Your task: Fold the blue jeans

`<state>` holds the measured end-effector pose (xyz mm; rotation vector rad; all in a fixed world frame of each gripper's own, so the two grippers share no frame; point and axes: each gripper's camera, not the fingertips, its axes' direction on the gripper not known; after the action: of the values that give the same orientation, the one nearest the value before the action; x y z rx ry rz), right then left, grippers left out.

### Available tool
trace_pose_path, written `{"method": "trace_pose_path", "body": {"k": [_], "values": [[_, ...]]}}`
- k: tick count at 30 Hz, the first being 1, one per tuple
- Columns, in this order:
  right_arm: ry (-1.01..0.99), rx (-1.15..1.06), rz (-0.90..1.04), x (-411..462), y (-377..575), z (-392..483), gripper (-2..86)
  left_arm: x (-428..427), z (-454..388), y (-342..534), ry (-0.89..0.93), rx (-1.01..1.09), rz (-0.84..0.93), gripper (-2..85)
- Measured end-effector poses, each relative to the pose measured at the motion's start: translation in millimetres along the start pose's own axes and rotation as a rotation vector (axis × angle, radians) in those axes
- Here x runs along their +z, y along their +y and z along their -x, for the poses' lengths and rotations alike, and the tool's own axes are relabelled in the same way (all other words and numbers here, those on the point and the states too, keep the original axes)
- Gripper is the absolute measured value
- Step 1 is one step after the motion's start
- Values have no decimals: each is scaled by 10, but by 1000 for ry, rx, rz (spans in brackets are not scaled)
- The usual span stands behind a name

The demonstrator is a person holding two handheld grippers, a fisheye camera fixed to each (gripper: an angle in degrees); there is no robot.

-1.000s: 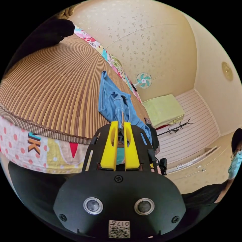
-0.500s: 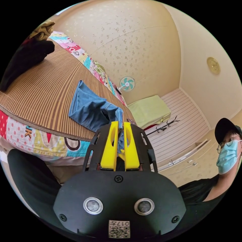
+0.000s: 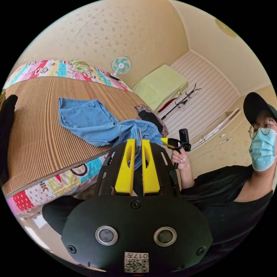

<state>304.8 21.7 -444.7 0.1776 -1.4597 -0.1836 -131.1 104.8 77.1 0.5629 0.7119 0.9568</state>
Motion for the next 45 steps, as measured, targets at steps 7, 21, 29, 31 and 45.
{"method": "trace_pose_path", "body": {"k": [7,21,29,31,45], "values": [[-105,23,87,567,-300,-14,26,153,-250,8,-1,27,4,52],[-237,134,86,818,-404,-567,26,34,10,34,169,-36,-19,148],[-255,145,126,1000,-467,-714,27,-165,1,-33,56,-29,-54,135],[-186,131,125,1024,-465,-784,27,-279,274,1,41,-98,-74,137],[-215,189,84,870,-345,-1124,27,-842,2040,897,-196,-631,71,203]]}}
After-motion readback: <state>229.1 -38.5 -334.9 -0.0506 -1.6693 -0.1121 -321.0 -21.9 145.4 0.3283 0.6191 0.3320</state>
